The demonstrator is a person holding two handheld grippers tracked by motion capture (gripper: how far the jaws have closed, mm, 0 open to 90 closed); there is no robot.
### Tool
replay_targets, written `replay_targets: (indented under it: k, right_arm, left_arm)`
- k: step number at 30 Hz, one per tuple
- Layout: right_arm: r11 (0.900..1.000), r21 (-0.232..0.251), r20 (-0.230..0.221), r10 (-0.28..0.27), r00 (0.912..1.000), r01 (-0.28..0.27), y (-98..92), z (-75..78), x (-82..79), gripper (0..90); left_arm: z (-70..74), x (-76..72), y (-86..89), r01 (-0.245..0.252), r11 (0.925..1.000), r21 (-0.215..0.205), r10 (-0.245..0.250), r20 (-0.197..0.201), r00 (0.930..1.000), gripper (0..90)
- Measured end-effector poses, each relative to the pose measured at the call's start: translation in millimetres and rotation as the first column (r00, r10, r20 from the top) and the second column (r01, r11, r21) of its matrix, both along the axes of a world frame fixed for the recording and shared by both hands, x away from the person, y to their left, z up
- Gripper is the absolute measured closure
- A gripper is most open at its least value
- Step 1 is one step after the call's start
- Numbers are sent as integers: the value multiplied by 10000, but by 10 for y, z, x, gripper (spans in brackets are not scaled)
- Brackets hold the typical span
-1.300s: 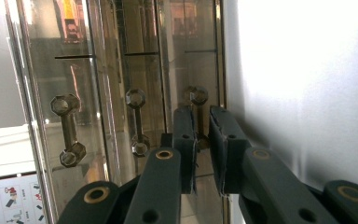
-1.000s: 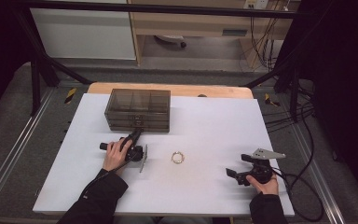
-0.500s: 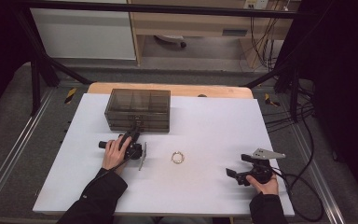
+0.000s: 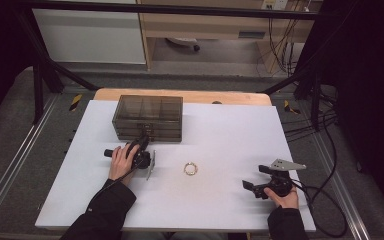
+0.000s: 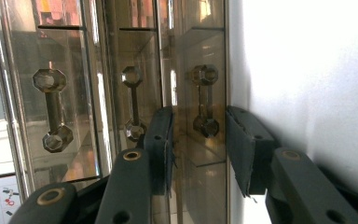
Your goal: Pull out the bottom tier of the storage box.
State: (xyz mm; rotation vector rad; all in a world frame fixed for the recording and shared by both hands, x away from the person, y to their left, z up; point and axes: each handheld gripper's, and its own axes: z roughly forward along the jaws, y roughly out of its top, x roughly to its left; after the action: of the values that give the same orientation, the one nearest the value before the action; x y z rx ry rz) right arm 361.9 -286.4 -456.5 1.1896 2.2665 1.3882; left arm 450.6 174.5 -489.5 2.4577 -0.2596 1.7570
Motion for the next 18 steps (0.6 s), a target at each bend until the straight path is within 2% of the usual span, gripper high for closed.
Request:
replay_targets:
  k: [8,18]
  right_arm:
    - [10000,-26,22,15,10000,-15,0,-2,1,8]
    - [10000,-34,10,20,10000,-20,1,-3,0,8]
  left_arm:
    - [22,-8,7,5,9999,-126,-5,1,10000,676]
    - [26,-24,4,-18,9999,-172,17,-35,10000,681]
